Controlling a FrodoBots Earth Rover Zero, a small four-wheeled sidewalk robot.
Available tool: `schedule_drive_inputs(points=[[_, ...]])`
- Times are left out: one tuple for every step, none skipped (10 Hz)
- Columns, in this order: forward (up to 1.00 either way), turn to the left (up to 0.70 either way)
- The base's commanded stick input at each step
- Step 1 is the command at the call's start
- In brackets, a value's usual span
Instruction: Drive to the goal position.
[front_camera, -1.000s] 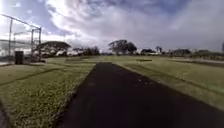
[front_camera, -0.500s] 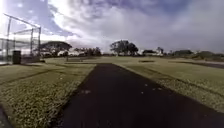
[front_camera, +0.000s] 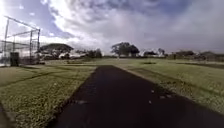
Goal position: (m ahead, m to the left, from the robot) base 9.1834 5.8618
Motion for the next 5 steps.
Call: schedule_drive_inputs(points=[[0.7,0.0],[0.7,0.0],[0.7,0.0],[0.7,0.0],[0.7,0.0]])
